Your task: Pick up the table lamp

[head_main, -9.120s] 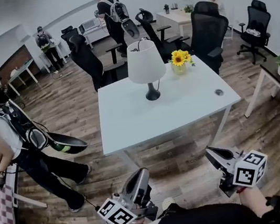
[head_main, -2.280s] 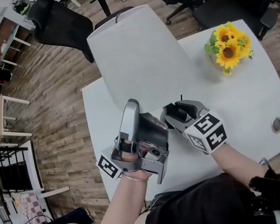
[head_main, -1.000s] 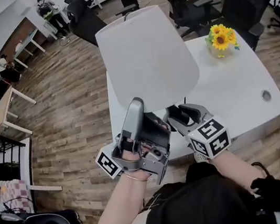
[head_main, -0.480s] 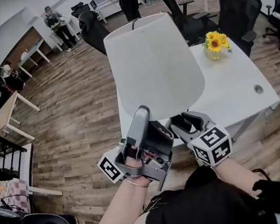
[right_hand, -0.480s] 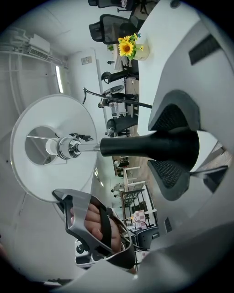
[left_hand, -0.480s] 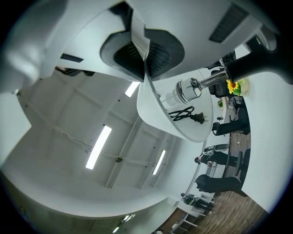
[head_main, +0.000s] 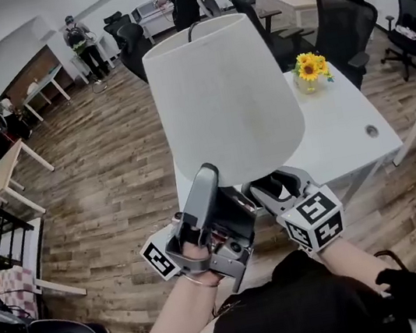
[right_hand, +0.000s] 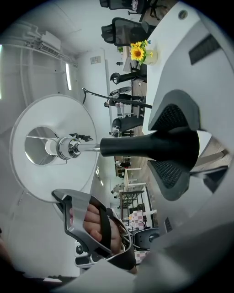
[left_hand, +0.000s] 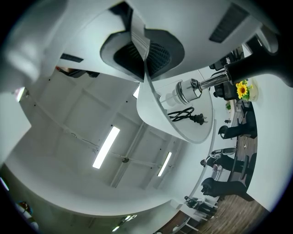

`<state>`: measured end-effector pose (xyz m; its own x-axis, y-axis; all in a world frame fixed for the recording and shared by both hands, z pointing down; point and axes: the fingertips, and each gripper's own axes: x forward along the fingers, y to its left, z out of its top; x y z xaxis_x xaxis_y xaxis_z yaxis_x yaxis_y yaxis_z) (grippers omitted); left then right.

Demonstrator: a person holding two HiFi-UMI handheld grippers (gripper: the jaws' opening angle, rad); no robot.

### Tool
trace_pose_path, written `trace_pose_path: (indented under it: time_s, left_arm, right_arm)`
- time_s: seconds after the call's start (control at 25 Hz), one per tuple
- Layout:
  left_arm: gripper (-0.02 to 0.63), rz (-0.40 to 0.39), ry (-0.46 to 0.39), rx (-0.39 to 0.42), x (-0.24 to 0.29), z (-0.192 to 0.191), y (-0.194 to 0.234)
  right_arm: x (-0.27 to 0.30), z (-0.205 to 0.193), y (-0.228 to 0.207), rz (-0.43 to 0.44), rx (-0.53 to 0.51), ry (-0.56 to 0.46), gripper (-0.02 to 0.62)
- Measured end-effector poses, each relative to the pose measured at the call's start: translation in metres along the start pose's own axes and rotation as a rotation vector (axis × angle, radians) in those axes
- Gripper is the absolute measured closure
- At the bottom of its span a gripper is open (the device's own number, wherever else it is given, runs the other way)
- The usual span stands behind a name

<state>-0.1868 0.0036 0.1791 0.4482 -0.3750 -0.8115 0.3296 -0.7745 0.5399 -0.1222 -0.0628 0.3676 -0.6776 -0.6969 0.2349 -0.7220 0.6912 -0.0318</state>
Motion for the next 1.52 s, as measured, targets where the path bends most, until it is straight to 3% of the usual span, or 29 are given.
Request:
trace_pose_path:
  time_s: [0.64, 1.16, 1.52]
  left_arm:
    - [0.594, -0.023, 0.008, 0.031, 0.032, -0.033, 0.009]
    - [0.594, 0.026, 0.018, 0.079, 0.07, -0.128, 0.052]
    - [0.594, 0.056, -0.009, 0.103, 0.07, -0.176, 0.063]
  right_arm:
    - [-0.027, 0.006, -0.03, 0.05, -0.011, -0.011, 0.382]
    - [-0.09, -0.023, -0.106, 0.109, -0.016, 0.027, 0.379]
    - [-0.123, -0.047, -0.121, 0.163, -0.04, 0.029, 0.379]
